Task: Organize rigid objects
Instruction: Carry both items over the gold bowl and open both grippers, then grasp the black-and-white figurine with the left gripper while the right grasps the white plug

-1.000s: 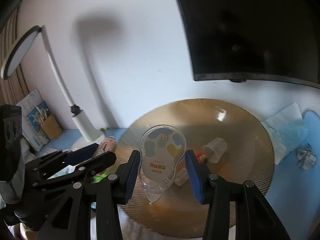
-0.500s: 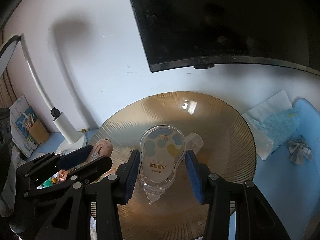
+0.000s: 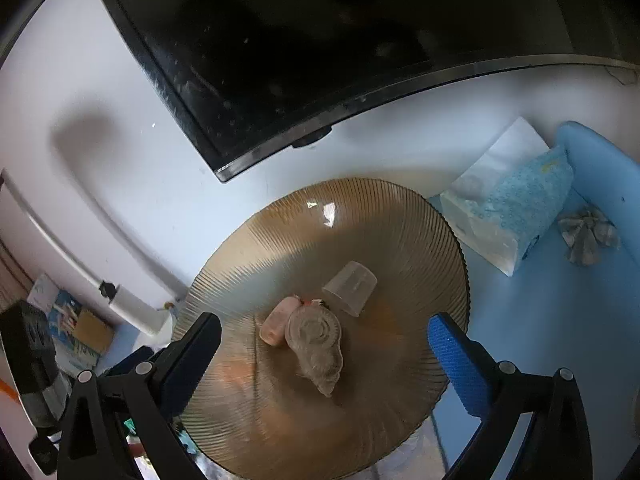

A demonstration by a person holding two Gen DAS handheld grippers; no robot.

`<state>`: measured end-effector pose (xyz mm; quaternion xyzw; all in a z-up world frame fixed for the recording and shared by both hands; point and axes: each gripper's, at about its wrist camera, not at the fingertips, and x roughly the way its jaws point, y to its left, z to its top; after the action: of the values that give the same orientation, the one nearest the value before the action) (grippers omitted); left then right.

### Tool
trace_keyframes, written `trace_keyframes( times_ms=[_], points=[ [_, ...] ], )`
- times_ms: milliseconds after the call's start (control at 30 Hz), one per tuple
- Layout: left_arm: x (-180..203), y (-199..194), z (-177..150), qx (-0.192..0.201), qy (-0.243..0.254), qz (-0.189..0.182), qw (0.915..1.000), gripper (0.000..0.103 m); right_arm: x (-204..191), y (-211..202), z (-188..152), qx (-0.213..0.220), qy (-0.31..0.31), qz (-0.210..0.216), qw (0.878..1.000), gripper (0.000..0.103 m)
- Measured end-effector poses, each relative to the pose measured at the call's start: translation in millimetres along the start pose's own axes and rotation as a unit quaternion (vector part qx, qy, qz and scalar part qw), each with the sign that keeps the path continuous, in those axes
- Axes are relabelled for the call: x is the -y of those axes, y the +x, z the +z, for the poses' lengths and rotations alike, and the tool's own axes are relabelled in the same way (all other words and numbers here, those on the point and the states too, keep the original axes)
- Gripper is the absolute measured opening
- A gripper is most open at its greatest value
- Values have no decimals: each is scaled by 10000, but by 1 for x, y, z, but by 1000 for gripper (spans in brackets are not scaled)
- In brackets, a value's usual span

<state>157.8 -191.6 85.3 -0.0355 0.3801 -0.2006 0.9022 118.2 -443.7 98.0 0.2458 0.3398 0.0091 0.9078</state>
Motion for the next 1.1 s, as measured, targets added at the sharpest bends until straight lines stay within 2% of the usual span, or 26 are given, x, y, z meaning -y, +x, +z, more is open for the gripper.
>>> trace_keyframes(
  times_ms=[133, 267, 400, 567, 700, 900, 1100],
  points=[
    [-10, -13, -2, 3, -26, 115, 9999, 103, -11, -5, -3, -4, -12, 17, 10000, 103],
    [-24, -31, -4, 58, -45, 253, 9997, 103, -39, -5, -10, -3, -150, 89, 9998, 103],
    [-52, -56, -4, 114, -153, 647, 9977, 103, -72, -5, -18, -57, -412, 186, 9990, 103],
    [-93, -84, -9, 171, -439, 961, 9943, 103, -116, -7, -35, -113, -809, 338, 9961, 103],
    [-122, -102, -29, 122, -381, 1382, 9896, 103, -143, -6, -53, -174, -1005, 453, 9938, 103],
    [-164, -116, -66, -55, -706, 1556, 9853, 103, -173, -1, -92, -458, -1291, 570, 9889, 103],
    [-188, -103, -99, -363, -966, 1608, 9816, 103, -201, 15, -138, -762, -1981, 390, 9764, 103]
  ],
)
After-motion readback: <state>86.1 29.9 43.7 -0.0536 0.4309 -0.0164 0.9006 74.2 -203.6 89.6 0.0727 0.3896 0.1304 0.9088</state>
